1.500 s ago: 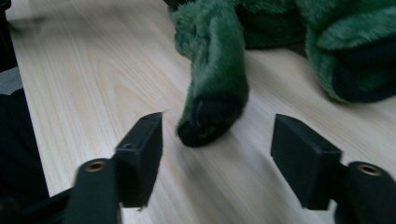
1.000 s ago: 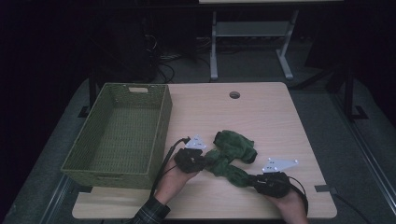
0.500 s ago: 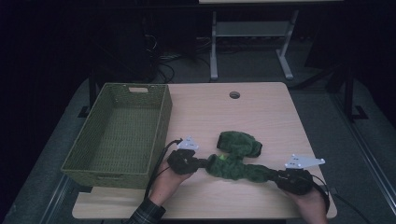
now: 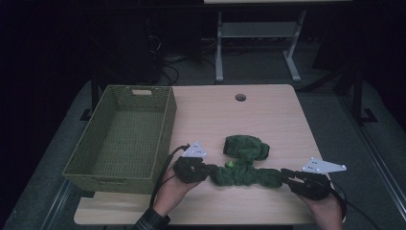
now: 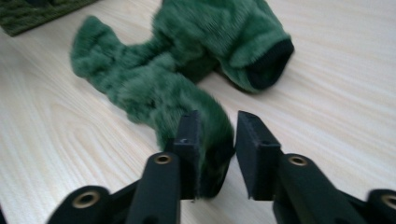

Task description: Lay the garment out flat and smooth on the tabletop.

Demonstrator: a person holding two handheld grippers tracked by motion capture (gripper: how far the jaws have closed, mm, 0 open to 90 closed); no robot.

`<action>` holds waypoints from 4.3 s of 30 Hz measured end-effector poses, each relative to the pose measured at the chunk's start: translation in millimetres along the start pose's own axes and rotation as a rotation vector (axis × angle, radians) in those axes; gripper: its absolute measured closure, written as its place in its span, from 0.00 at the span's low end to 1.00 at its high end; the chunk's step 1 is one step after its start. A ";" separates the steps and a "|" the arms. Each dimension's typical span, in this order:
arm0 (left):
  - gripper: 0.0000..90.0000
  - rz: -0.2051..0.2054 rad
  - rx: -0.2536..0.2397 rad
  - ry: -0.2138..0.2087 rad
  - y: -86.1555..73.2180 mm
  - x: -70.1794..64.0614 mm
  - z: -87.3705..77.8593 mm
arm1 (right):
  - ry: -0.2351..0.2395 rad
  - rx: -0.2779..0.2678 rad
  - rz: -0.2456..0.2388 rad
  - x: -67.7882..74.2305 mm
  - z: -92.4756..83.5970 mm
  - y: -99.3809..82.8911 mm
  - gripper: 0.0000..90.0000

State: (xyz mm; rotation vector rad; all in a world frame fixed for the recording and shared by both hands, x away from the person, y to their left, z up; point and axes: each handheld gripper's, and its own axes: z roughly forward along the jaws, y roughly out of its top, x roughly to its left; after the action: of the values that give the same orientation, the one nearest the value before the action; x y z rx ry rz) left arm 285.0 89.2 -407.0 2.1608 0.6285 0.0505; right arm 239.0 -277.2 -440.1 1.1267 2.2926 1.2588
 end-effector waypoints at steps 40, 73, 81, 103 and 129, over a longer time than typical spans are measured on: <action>0.96 -0.041 0.138 -0.016 -47.1 15.0 32.1 | 0.044 0.234 -0.062 22.1 30.1 -14.0 1.00; 0.44 0.024 0.036 0.028 0.4 35.6 16.6 | 0.017 0.134 -0.032 -1.8 41.7 35.8 0.46; 0.41 0.021 0.045 0.062 19.0 55.7 34.2 | 0.054 0.173 -0.005 -11.3 63.5 42.4 0.37; 0.92 0.042 0.081 0.015 25.9 71.1 58.8 | 0.092 0.208 -0.072 -6.5 81.5 45.3 0.83; 0.90 -0.054 0.165 0.080 -8.6 61.8 54.6 | 0.057 0.249 -0.059 -29.6 121.4 61.9 0.82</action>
State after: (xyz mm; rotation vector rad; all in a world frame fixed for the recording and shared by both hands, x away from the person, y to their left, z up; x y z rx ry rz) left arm 349.1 81.3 -459.0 2.3084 0.7595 0.0587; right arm 358.8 -209.5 -462.8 1.1033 2.5606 1.0180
